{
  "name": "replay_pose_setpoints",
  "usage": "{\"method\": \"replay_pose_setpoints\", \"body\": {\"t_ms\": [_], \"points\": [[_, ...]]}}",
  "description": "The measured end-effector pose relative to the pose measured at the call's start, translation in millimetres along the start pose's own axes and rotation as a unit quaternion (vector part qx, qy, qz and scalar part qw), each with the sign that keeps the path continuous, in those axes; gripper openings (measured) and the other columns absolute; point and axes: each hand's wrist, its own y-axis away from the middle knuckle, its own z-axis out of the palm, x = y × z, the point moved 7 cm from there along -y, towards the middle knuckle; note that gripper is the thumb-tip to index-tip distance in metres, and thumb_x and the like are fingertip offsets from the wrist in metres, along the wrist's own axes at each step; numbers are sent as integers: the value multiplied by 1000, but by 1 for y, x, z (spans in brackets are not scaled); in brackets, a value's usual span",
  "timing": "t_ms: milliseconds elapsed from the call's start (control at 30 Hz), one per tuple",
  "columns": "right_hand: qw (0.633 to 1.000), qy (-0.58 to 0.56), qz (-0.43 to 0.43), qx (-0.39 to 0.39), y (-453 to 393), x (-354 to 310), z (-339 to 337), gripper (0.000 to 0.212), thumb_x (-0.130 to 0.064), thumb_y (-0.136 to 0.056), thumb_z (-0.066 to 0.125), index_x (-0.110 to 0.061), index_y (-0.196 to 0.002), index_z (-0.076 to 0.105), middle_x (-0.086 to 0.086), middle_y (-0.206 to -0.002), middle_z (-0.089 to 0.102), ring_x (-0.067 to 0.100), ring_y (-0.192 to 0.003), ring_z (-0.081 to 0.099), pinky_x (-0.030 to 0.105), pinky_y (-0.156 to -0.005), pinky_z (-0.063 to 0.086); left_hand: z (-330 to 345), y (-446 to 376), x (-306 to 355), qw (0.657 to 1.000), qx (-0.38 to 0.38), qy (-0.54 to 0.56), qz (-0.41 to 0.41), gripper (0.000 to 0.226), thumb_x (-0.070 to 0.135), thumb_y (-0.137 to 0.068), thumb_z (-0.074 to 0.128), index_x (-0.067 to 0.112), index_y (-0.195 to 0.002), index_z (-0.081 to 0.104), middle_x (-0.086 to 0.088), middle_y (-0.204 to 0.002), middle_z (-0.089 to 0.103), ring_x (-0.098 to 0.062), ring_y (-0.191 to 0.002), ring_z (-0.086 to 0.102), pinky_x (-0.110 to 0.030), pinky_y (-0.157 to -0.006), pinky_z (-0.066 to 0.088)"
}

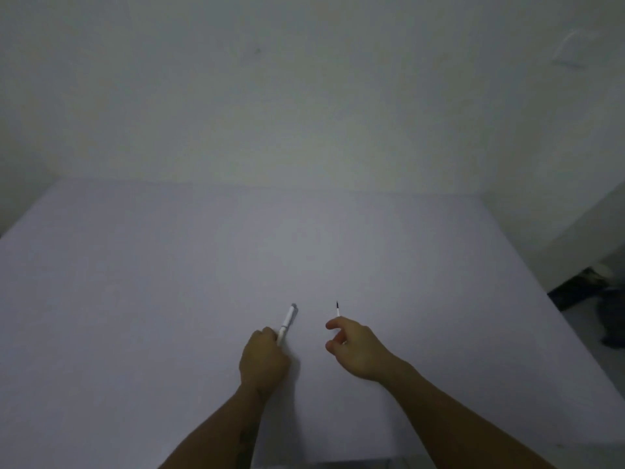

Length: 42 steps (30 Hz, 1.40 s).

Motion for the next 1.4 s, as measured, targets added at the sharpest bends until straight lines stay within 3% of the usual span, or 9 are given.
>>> {"method": "replay_pose_setpoints", "body": {"t_ms": [133,400,700,833,933,1100,1200,1267,1400], "points": [[997,-69,21,14,-3,-4,-3,42,-26,-92,59,-18,-133,54,7,-108,65,18,-88,64,24,-73,49,-11,9,8,995,16,100,14,13,9,-83,57,21,-88,61,-3,-89,65,-18,-76,61,-32,-71,55],[926,-374,18,47,-9,-50,1,17,-17,-93,61,-6,-95,74,7,-79,64,16,-62,51,27,-59,46,-53,26,42,977,58,175,110,17,4,-84,63,21,-86,65,4,-83,63,-10,-71,58,-20,-61,47],[927,-358,9,115,-20,-73,11,16,-17,-87,66,-8,-82,77,5,-67,57,18,-59,45,30,-57,42,-93,27,37,977,93,112,156,10,12,-86,66,21,-82,61,6,-75,61,-11,-70,59,-34,-67,56],[872,-458,2,174,-24,-70,-24,16,-6,-88,63,-5,-75,72,3,-60,51,9,-41,36,20,-44,31,-97,26,8,986,80,91,116,10,13,-85,65,20,-79,60,5,-75,62,-15,-72,61,-40,-68,55],[915,-376,-18,148,-23,-70,-48,15,-8,-89,63,-4,-80,74,5,-66,56,13,-50,42,24,-52,37,-93,30,-9,988,73,99,98,10,13,-84,65,19,-78,60,3,-72,62,-17,-70,59,-38,-68,52],[956,-269,9,115,-27,-57,-17,19,-12,-86,65,-7,-70,74,8,-64,63,19,-58,48,28,-57,40,-85,28,-2,986,60,129,92,9,16,-88,62,21,-81,63,5,-74,63,-14,-68,59,-31,-63,50],[983,-131,4,127,-29,-44,-1,12,-16,-82,63,-12,-77,73,-2,-62,68,5,-49,58,19,-54,43,-84,22,-3,985,53,137,86,8,17,-89,60,21,-82,64,4,-74,64,-15,-67,60,-34,-65,53],[990,-62,3,127,-30,-37,9,10,-15,-80,63,-16,-90,66,-5,-68,68,-1,-55,63,17,-56,48,-83,19,-4,986,52,134,83,8,17,-89,60,20,-84,65,3,-78,64,-17,-70,61,-36,-67,54],[996,6,11,93,-39,-25,30,24,-17,-80,64,-18,-102,53,5,-89,67,24,-79,70,38,-75,59,-79,14,-9,988,49,128,69,7,18,-89,62,19,-89,69,0,-89,65,-19,-77,62,-37,-74,56]]}}
